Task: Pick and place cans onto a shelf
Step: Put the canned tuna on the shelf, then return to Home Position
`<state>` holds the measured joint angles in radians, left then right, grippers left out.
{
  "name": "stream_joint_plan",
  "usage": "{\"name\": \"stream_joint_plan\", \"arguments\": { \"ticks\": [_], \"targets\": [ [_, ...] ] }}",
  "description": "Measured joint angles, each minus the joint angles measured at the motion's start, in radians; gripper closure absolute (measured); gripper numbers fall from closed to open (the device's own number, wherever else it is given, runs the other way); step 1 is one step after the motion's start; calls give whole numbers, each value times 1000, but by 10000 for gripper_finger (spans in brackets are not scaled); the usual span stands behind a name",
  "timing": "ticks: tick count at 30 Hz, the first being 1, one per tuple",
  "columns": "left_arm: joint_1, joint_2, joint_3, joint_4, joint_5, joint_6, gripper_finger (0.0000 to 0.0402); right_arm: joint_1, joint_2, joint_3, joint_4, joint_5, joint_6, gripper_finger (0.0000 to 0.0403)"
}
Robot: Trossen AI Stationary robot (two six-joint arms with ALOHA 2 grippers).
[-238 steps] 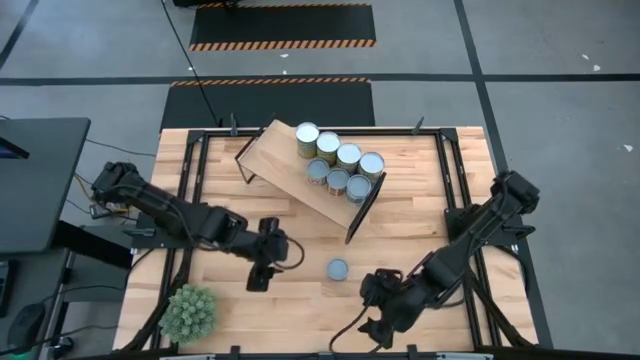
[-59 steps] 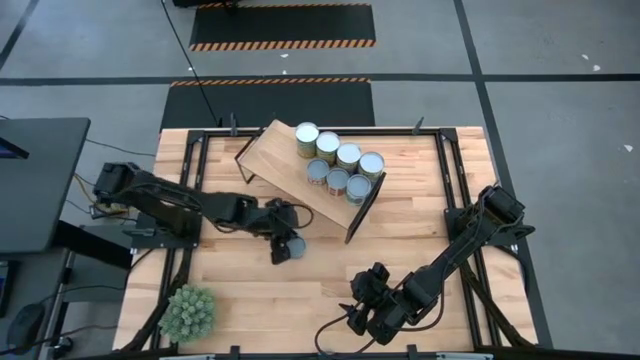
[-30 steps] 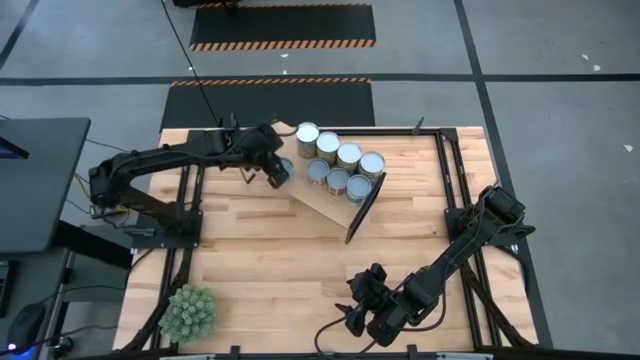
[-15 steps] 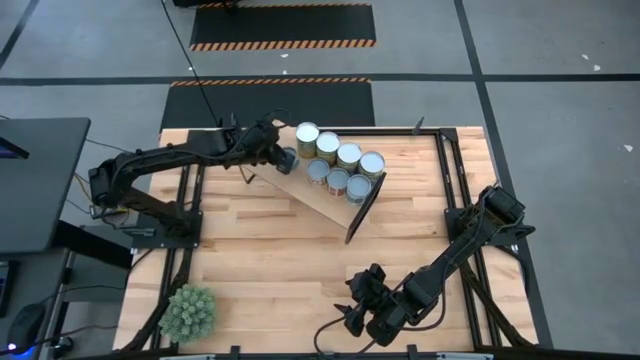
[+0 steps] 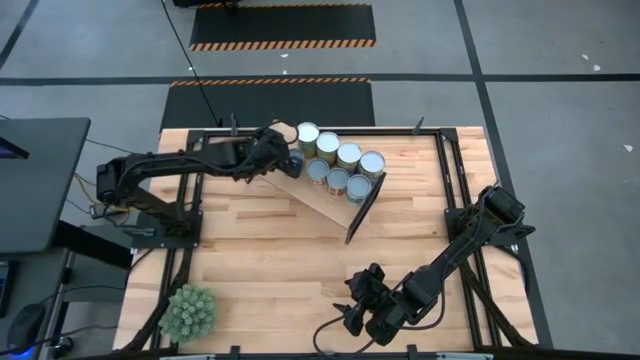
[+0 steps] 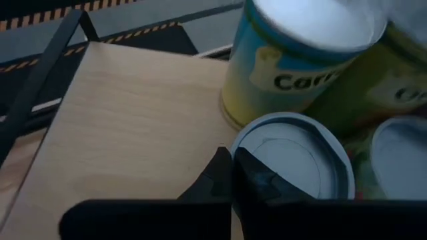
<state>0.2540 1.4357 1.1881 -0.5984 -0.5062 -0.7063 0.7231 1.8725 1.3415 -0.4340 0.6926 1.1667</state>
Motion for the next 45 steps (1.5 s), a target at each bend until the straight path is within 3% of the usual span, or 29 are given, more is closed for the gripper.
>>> {"name": "stream_joint_plan", "arguments": {
  "ticks": [7, 25, 38, 45],
  "targets": [
    [-10, 21, 1, 13, -8, -116, 392, 0, 0, 0, 18, 13, -11, 56],
    [-40, 39, 1, 25, -33, -147, 382, 0, 0, 0, 31, 23, -17, 56],
    [-50, 39, 1, 26, -62, -161, 259, 2, 0, 0, 35, 22, -18, 56],
    [-56, 27, 3, 27, -26, -67, 233, 2, 0, 0, 37, 22, -18, 56]
  ]
}}
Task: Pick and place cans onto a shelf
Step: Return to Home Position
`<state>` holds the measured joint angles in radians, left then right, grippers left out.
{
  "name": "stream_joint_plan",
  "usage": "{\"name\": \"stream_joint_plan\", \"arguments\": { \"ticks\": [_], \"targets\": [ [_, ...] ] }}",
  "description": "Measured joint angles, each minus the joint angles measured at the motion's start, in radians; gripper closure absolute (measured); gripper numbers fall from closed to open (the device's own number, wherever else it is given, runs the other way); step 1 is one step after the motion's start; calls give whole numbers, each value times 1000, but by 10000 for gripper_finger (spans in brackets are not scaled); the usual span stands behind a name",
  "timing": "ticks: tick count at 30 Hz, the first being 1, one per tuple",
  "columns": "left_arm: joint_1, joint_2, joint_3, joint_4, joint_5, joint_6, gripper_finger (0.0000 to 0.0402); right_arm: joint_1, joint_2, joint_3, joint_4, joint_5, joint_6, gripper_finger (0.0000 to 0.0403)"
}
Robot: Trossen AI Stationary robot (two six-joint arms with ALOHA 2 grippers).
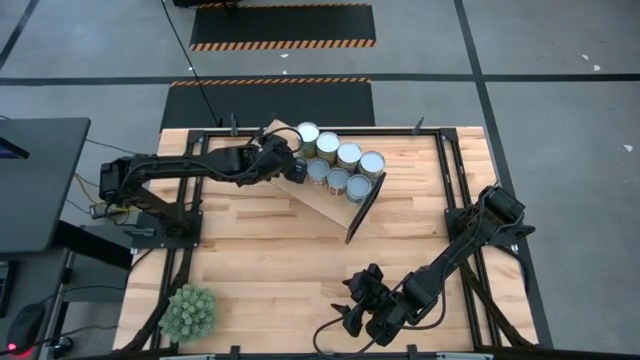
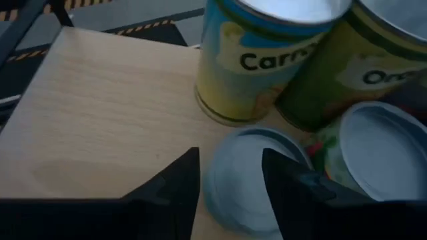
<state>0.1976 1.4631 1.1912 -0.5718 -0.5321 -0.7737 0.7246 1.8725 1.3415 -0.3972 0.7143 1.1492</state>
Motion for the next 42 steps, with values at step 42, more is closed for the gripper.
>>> {"name": "stream_joint_plan", "arguments": {
  "ticks": [42],
  "targets": [
    [-227, -223, 0, -28, 267, 545, 260, -21, -170, 85, -142, -39, -39, 56]
  ]
}}
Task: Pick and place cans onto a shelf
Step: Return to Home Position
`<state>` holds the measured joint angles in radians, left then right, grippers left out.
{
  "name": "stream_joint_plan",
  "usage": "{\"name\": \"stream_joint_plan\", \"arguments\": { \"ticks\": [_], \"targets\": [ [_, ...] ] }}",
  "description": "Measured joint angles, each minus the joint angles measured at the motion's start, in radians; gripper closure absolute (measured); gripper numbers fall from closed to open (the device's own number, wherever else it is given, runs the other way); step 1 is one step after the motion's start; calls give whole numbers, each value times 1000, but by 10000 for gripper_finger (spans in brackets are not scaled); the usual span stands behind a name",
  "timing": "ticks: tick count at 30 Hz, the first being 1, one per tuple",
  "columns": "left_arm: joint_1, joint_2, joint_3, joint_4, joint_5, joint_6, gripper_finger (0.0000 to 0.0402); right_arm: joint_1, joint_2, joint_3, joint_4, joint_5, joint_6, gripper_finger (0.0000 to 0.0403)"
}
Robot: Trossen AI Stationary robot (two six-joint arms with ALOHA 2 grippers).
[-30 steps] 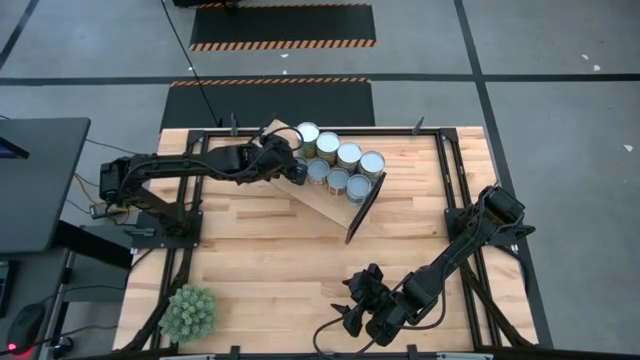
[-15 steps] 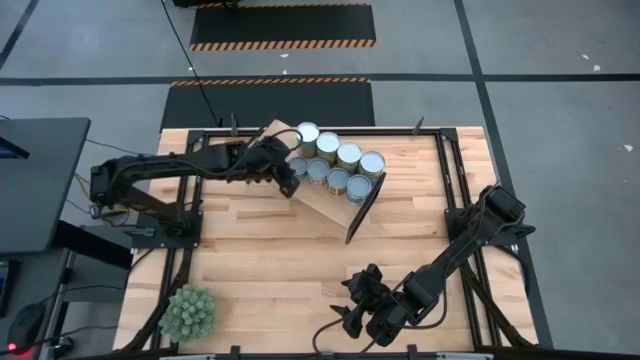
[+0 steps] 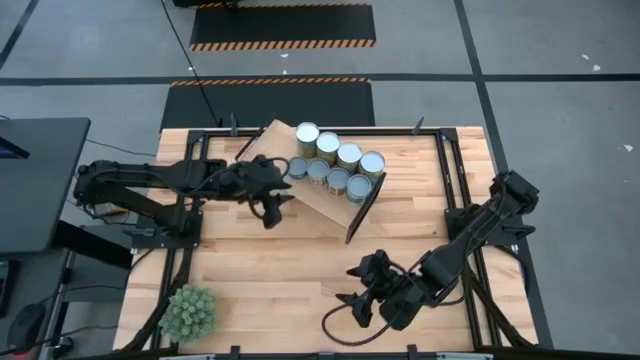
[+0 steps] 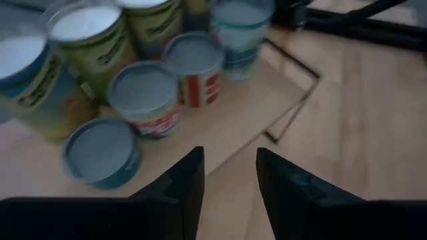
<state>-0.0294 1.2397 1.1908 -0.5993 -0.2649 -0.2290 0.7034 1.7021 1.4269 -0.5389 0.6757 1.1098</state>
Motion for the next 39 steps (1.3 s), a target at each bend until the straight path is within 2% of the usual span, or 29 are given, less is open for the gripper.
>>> {"name": "stream_joint_plan", "arguments": {
  "ticks": [4, 8, 13, 17, 24, 32, 39],
  "targets": [
    [-62, -22, -11, 28, 0, 30, 260, -8, -56, 0, -39, -19, -17, 56],
    [-124, -73, -97, 156, 0, 34, 260, -9, -103, -16, -52, -10, -55, 56],
    [-175, -166, -215, 298, 0, -33, 260, -7, -156, -41, -49, -14, -73, 56],
    [-197, -243, -279, 342, -2, -90, 260, -5, -204, -95, -8, -17, -81, 65],
    [-206, -381, -378, 410, -5, -154, 260, -7, -273, -186, 61, -24, -96, 134],
    [-204, -513, -476, 508, -58, -184, 260, -8, -300, -220, 113, 6, -161, 217],
    [-204, -636, -562, 520, -84, -227, 260, -8, -335, -276, 129, 9, -171, 287]
  ]
}}
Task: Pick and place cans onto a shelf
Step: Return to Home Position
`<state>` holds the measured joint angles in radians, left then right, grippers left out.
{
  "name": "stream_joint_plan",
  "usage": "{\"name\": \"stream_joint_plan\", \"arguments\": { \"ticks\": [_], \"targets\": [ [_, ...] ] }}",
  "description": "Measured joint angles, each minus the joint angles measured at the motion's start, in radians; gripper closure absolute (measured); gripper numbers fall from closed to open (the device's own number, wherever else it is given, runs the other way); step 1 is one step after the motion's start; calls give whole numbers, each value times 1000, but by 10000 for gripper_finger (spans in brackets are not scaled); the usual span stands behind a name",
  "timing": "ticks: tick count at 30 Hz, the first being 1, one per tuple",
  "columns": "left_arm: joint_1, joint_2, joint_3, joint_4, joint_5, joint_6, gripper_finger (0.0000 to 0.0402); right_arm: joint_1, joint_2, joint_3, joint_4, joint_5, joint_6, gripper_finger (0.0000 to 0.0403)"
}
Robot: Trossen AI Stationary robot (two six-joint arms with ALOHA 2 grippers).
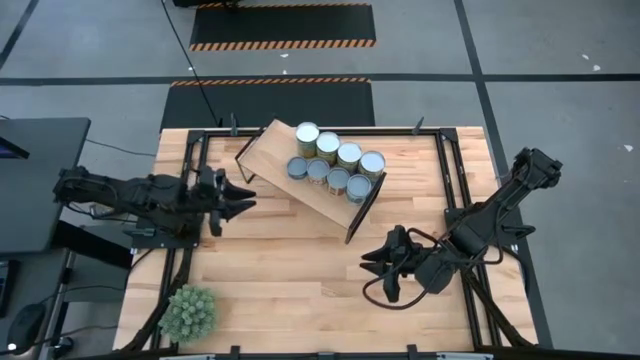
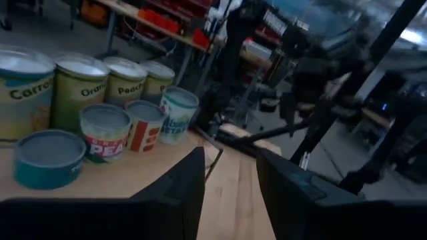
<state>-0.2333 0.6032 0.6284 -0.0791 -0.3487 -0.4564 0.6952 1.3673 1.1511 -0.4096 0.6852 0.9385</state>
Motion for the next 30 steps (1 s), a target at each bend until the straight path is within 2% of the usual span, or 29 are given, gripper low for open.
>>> {"name": "stream_joint_plan", "arguments": {
  "ticks": [9, 21, 30],
  "targets": [
    [0, -174, -84, -2, -63, -34, 260, -6, -134, -155, 105, 6, 0, 392],
    [0, -393, -248, 20, -116, -150, 260, -10, -273, -434, 451, 59, 5, 398],
    [0, -546, -278, -37, -160, -157, 260, -11, -397, -570, 559, 139, 11, 400]
  ]
}}
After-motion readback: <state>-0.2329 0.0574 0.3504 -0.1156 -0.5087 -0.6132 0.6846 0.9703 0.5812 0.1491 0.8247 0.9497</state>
